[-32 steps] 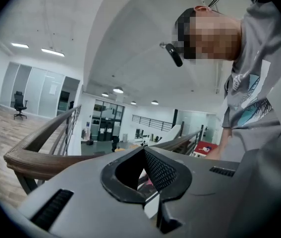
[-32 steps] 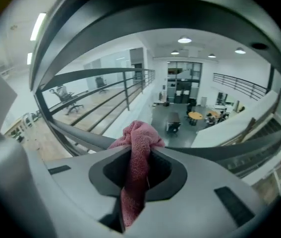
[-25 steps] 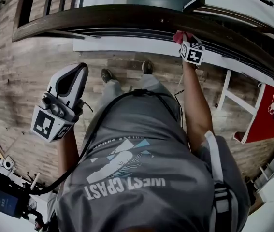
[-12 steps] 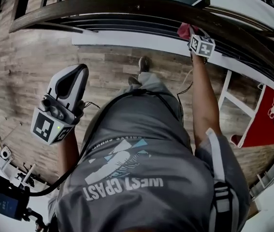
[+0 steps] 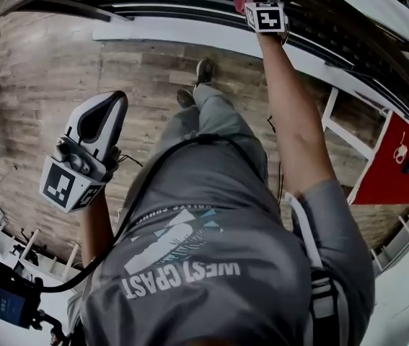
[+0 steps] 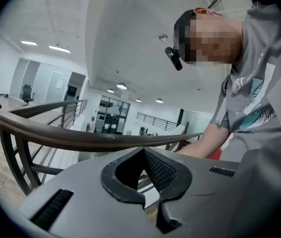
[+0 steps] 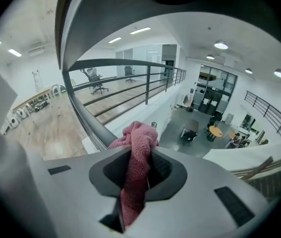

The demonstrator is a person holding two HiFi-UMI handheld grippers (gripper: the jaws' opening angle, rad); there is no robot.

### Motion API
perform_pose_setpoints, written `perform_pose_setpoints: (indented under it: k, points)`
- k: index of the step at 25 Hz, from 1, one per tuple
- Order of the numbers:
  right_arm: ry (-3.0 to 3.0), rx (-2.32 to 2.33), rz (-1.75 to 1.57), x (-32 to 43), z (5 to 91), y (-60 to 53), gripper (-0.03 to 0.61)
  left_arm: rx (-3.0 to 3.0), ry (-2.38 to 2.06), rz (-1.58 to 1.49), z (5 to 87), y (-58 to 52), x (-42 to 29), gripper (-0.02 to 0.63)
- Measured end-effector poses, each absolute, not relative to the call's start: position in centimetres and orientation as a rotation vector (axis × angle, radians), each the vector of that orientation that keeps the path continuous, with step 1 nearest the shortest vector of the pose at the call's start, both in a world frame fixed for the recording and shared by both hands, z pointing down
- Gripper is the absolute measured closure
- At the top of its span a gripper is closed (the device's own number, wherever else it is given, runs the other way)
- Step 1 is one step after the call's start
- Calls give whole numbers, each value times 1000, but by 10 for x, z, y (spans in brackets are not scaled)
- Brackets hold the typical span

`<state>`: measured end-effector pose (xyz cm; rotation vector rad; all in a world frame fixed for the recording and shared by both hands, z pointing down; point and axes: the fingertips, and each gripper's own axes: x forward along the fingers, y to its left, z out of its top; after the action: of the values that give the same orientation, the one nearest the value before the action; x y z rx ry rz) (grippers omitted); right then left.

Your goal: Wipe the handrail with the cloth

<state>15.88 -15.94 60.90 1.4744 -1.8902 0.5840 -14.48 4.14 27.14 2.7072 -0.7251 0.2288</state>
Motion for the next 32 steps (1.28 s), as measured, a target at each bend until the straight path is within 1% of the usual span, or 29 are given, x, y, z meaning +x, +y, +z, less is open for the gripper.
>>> perform_pose_setpoints:
  k: [1, 3, 8, 10, 12, 17, 19, 20, 22, 24, 26, 27, 29, 32]
  points:
    - [-1891, 1460, 589, 169, 609, -155, 529, 2713, -722, 242, 273, 43, -142, 611]
    - [-1841, 1502, 599, 223, 612, -131, 529, 2718, -724, 230, 269, 50, -129, 611]
    - [-1515, 1814, 624, 453, 603, -20, 529, 2725, -761, 192, 250, 89, -76, 611]
    - [-1423, 1877, 624, 514, 599, 10, 529, 2718, -783, 183, 245, 94, -48, 611]
    - [-1455, 1832, 596, 524, 597, 14, 529, 2724, -791, 176, 239, 97, -7, 611]
    - [-1833, 1480, 485, 455, 585, -22, 529, 2811, -719, 148, 220, 106, 140, 611]
    - [-1896, 1382, 485, 470, 585, -21, 529, 2831, -658, 175, 218, 110, 193, 611]
    - [-1881, 1393, 513, 496, 584, -15, 529, 2835, -635, 179, 218, 111, 212, 611]
    - [-1788, 1514, 557, 580, 583, 4, 529, 2833, -625, 180, 217, 112, 234, 611]
    - [-1655, 1701, 597, 677, 577, 37, 529, 2809, -641, 205, 216, 114, 241, 611]
    - [-1514, 1875, 678, 747, 574, 72, 529, 2783, -656, 241, 214, 118, 244, 611]
    - [-1465, 1930, 722, 762, 575, 82, 529, 2771, -659, 239, 214, 120, 246, 611]
    - [-1426, 1958, 749, 756, 578, 81, 529, 2767, -648, 228, 224, 120, 251, 611]
    - [-1531, 1889, 705, 695, 576, 54, 529, 2740, -557, 150, 238, 111, 260, 611]
